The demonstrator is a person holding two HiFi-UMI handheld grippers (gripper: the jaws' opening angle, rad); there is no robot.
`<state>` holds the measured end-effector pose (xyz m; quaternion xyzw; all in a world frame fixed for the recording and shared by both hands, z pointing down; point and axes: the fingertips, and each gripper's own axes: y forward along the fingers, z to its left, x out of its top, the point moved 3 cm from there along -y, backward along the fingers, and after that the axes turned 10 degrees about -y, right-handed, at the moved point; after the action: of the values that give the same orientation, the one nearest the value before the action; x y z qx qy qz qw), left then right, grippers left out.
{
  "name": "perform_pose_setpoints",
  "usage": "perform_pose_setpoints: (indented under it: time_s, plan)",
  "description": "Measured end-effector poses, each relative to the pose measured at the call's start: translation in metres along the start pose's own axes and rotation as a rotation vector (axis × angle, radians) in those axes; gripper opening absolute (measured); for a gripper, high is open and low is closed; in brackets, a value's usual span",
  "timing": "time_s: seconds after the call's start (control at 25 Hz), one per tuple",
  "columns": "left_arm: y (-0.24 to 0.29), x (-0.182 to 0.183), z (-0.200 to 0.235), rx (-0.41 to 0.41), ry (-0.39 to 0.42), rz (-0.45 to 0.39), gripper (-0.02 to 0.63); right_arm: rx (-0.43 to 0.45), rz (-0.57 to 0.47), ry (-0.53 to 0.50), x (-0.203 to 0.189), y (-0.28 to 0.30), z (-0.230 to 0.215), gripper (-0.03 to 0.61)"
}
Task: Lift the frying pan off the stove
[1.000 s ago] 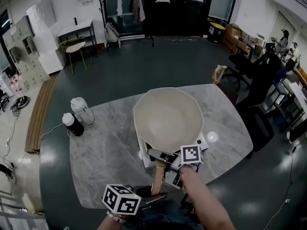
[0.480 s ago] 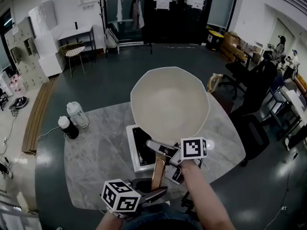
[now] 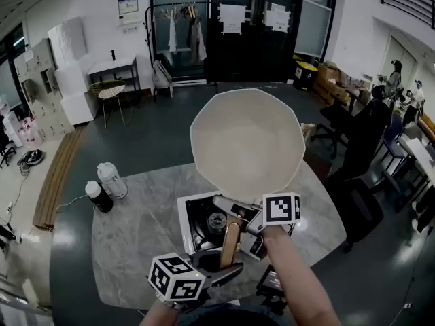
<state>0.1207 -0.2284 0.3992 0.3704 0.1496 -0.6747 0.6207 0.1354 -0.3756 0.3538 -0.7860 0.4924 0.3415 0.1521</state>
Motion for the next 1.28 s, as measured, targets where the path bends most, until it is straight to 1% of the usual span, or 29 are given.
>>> perform_pose_setpoints:
  time_s: [0.16,0.32,0.44,0.6,0.76,1.0,1.12,1.28]
  plan:
    - [0.003,0.007,-0.004,-0.019,0.024,0.015,0.176,0.0,-0.014,-0.034,0.009,-0.007,0.002,0.169]
    - [0.01,0.009,-0.008,-0.042,0.032,0.038,0.179,-0.029,-0.004,-0.062,0.012,-0.015,0.0,0.178]
    - [0.019,0.006,-0.01,-0.047,0.05,0.066,0.18,-0.065,0.001,-0.098,0.012,-0.024,0.0,0.179]
    - [0.032,-0.002,-0.009,-0.027,0.099,0.111,0.179,-0.132,-0.013,-0.18,0.011,-0.038,0.001,0.179]
    - [0.042,-0.005,-0.008,-0.019,0.135,0.14,0.178,-0.172,-0.033,-0.231,0.013,-0.049,-0.001,0.179]
    - [0.048,-0.008,-0.006,-0.008,0.15,0.165,0.173,-0.198,-0.094,-0.226,0.013,-0.062,-0.006,0.179]
    - [0.055,-0.01,-0.011,-0.017,0.138,0.16,0.17,-0.199,-0.111,-0.206,0.013,-0.074,-0.01,0.179]
    - [0.062,-0.015,-0.019,-0.033,0.137,0.175,0.171,-0.209,-0.128,-0.19,0.011,-0.088,-0.013,0.184]
